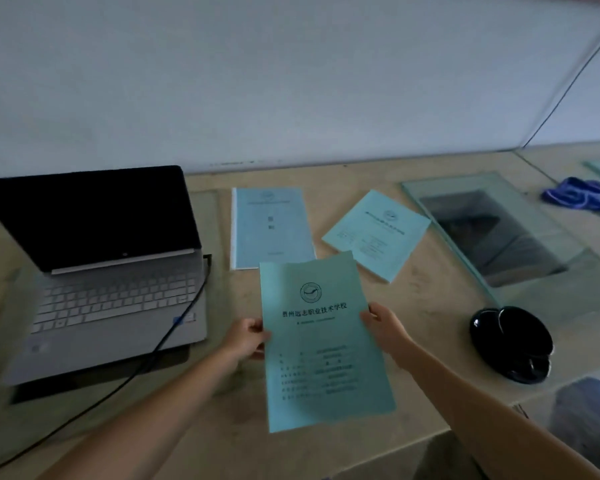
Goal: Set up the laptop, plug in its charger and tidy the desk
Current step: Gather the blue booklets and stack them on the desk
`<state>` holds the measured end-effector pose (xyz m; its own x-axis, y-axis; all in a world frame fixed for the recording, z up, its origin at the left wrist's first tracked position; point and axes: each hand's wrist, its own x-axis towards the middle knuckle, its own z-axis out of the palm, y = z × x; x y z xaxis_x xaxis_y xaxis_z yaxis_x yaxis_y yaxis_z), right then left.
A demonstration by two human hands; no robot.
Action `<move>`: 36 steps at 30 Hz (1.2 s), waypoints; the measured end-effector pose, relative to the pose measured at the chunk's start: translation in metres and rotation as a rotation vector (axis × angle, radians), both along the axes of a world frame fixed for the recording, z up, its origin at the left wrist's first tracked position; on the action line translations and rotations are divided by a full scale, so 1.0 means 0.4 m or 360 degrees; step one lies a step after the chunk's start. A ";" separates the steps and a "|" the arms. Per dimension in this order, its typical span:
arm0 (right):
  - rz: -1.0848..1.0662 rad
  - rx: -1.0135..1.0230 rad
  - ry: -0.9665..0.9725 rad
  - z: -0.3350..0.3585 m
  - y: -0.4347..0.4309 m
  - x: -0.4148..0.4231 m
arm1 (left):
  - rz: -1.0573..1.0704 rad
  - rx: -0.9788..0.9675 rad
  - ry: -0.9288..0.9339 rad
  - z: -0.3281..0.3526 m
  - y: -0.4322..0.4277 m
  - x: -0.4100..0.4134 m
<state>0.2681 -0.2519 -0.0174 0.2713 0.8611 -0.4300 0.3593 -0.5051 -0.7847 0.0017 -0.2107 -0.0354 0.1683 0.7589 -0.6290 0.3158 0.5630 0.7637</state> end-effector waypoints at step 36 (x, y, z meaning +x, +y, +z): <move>0.0575 0.0004 -0.0146 -0.065 0.670 0.023 | 0.0044 0.0427 0.0779 -0.012 0.517 -0.018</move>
<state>0.2772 0.0160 -0.0436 -0.0131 0.9094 -0.4158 0.5830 -0.3309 -0.7420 -0.0056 -0.0041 -0.0403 -0.1170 0.9031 -0.4132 0.6574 0.3823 0.6493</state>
